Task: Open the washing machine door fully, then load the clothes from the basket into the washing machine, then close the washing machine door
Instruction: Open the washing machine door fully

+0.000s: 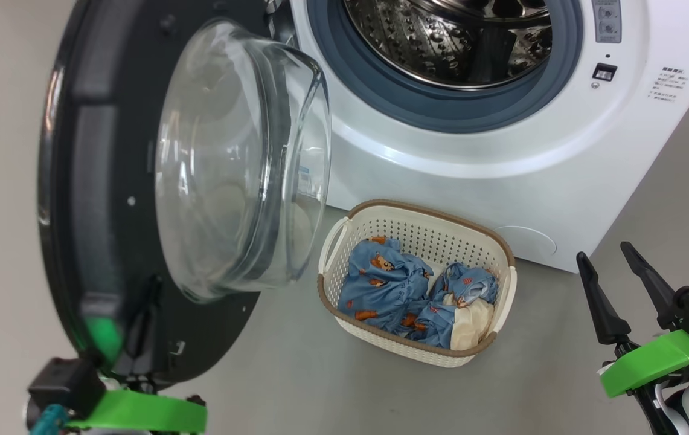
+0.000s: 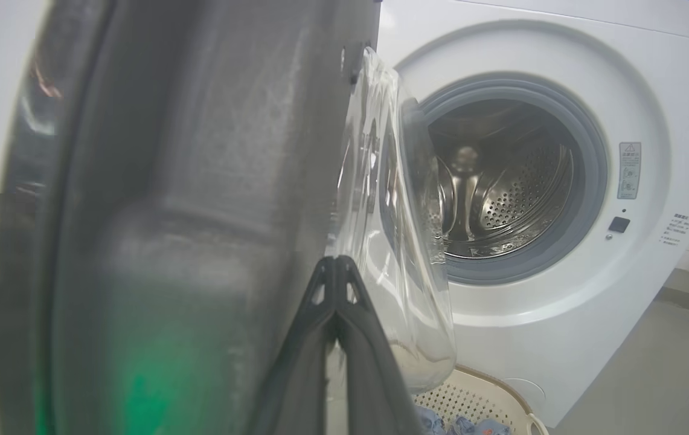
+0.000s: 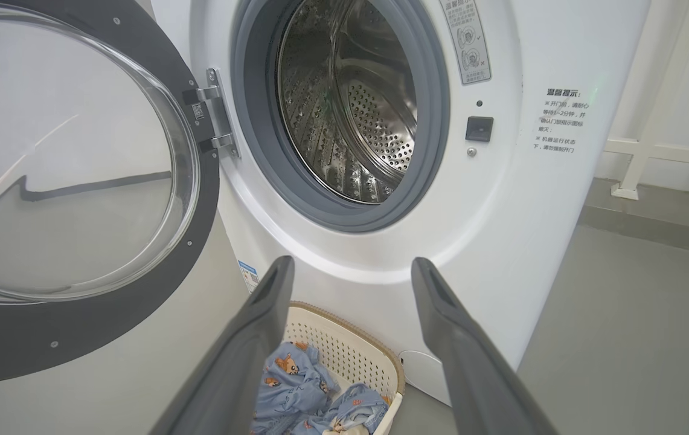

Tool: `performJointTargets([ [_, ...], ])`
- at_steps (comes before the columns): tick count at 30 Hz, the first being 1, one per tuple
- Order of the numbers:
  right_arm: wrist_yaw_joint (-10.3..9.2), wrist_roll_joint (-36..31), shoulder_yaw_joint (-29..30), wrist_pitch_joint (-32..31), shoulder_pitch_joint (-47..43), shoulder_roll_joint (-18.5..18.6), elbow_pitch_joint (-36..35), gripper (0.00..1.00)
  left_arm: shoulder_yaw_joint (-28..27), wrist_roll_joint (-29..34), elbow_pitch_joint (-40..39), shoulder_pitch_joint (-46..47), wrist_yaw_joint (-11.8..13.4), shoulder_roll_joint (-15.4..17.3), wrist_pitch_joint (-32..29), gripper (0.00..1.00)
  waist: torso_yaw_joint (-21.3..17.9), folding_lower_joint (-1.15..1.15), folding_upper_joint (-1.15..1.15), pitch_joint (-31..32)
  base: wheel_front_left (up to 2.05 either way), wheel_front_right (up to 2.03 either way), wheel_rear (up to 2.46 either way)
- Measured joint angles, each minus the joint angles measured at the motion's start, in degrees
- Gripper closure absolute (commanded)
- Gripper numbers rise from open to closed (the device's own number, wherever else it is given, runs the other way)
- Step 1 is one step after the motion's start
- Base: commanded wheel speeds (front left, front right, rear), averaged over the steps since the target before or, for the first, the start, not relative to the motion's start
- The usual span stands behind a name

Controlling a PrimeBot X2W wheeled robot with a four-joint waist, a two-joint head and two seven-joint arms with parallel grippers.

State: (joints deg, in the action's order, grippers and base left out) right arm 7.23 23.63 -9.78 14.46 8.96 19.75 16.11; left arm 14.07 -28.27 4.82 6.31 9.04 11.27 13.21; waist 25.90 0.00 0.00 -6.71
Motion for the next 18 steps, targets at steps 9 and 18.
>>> performJointTargets([
  [9,0.00,0.01,-0.45,0.00,0.32,0.97,-0.04,0.00,-3.38,-0.59,3.49,3.04,0.44,0.62,0.49,1.00,0.53,0.00,0.00,-1.50,0.00,0.00,0.00],
  [18,0.00,0.01,-0.94,0.00,2.14,1.79,-0.08,0.00,-7.22,-0.93,7.71,5.87,0.59,0.81,1.00,1.00,0.64,0.00,0.00,-3.07,0.00,0.00,0.00],
])
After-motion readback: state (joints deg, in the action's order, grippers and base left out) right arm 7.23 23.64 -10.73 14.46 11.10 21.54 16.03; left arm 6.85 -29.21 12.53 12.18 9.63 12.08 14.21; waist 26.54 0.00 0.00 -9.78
